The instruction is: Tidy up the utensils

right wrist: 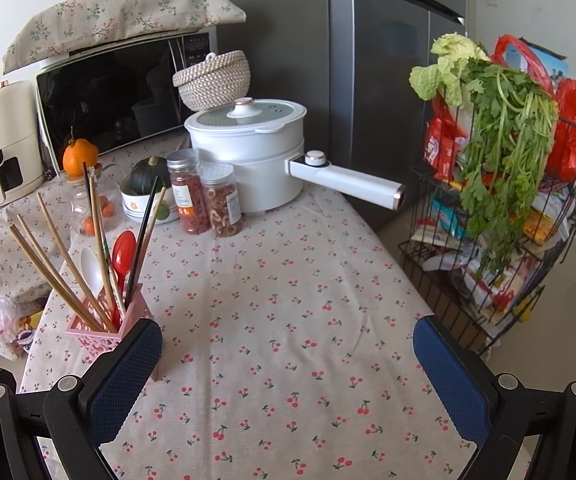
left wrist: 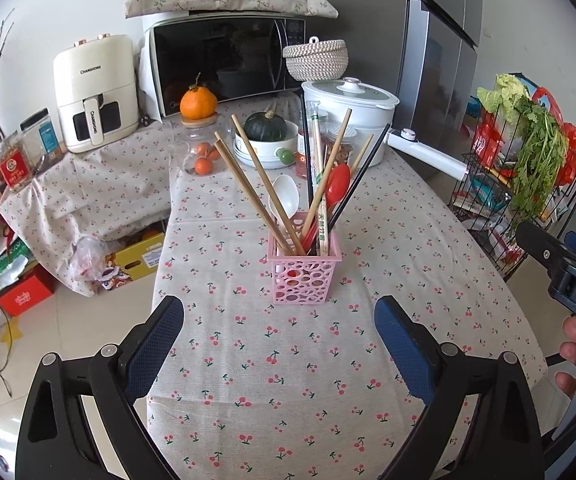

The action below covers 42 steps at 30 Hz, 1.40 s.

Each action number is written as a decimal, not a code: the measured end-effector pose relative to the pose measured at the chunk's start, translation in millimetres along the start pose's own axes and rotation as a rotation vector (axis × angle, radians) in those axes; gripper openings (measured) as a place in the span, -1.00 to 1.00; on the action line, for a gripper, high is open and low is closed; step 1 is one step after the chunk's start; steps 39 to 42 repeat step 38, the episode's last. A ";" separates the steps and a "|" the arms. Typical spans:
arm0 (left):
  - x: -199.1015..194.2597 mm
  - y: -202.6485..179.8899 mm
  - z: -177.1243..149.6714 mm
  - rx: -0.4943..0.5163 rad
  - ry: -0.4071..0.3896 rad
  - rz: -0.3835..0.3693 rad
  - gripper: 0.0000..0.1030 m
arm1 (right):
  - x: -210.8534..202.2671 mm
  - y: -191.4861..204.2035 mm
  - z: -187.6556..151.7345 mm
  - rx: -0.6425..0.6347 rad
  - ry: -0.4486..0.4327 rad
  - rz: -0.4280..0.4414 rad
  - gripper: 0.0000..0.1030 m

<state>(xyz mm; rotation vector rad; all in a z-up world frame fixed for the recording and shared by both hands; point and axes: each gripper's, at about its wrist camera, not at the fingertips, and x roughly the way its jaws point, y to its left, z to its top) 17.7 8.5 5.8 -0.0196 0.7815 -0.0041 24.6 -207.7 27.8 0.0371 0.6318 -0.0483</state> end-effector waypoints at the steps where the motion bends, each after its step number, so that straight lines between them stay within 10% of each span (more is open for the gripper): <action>1: 0.0 0.7 -0.3 0.001 -0.001 0.001 0.89 | 0.4 0.9 0.1 -0.001 0.002 0.000 1.00; 42: 0.9 0.4 -0.8 0.010 0.002 -0.022 0.90 | 5.3 5.3 -3.0 -0.022 0.018 -0.003 1.00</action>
